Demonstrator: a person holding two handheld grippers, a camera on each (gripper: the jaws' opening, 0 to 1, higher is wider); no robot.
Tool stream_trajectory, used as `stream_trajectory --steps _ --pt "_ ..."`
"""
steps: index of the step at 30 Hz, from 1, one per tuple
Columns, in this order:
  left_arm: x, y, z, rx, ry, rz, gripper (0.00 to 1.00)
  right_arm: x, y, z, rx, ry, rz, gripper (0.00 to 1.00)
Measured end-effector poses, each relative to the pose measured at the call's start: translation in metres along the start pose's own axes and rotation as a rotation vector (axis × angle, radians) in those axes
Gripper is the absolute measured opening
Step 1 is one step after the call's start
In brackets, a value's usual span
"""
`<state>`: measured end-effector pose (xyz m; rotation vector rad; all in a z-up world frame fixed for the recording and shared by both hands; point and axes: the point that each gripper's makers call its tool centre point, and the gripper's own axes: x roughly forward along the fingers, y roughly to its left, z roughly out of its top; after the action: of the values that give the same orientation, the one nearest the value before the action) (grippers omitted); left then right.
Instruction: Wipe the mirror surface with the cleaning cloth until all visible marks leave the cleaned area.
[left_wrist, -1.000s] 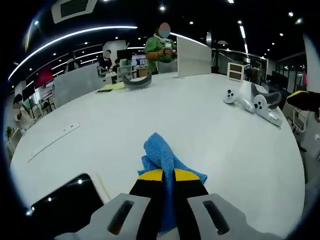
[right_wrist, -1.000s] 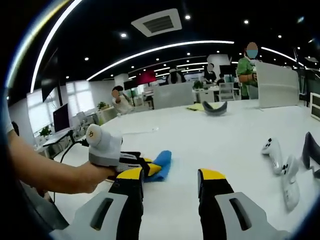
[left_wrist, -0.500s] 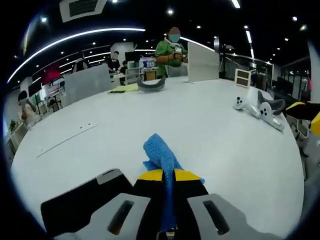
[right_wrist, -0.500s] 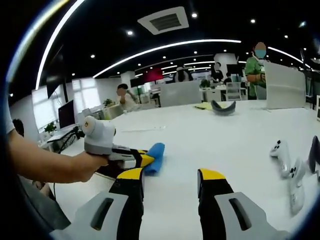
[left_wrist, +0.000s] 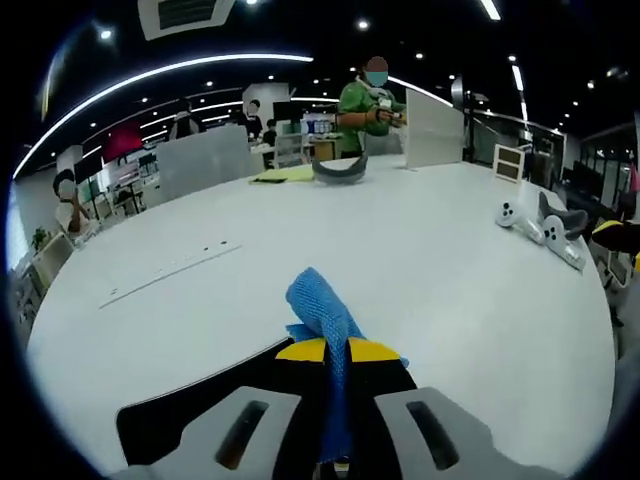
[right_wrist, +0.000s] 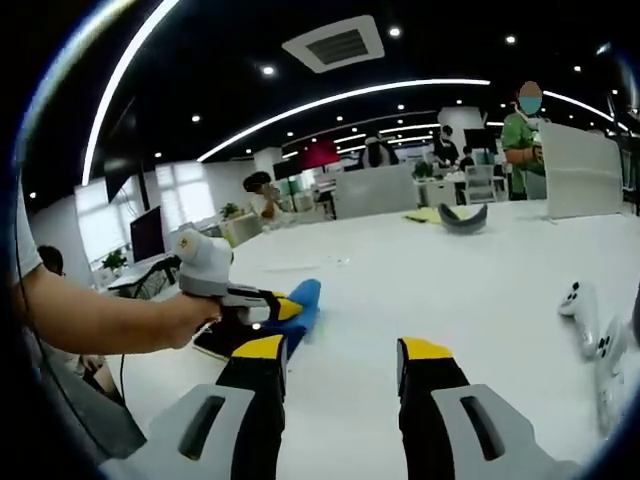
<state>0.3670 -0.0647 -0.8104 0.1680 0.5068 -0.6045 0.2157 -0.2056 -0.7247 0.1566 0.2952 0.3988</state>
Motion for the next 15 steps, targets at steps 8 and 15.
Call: stream_trajectory --steps 8,15 --pt "-0.008 0.019 -0.007 -0.010 0.032 0.005 0.03 0.008 0.031 -0.003 -0.012 0.014 0.130 0.45" --pt "-0.002 0.006 -0.006 0.001 0.046 -0.025 0.03 0.008 0.025 -0.010 -0.006 0.042 0.103 0.44"
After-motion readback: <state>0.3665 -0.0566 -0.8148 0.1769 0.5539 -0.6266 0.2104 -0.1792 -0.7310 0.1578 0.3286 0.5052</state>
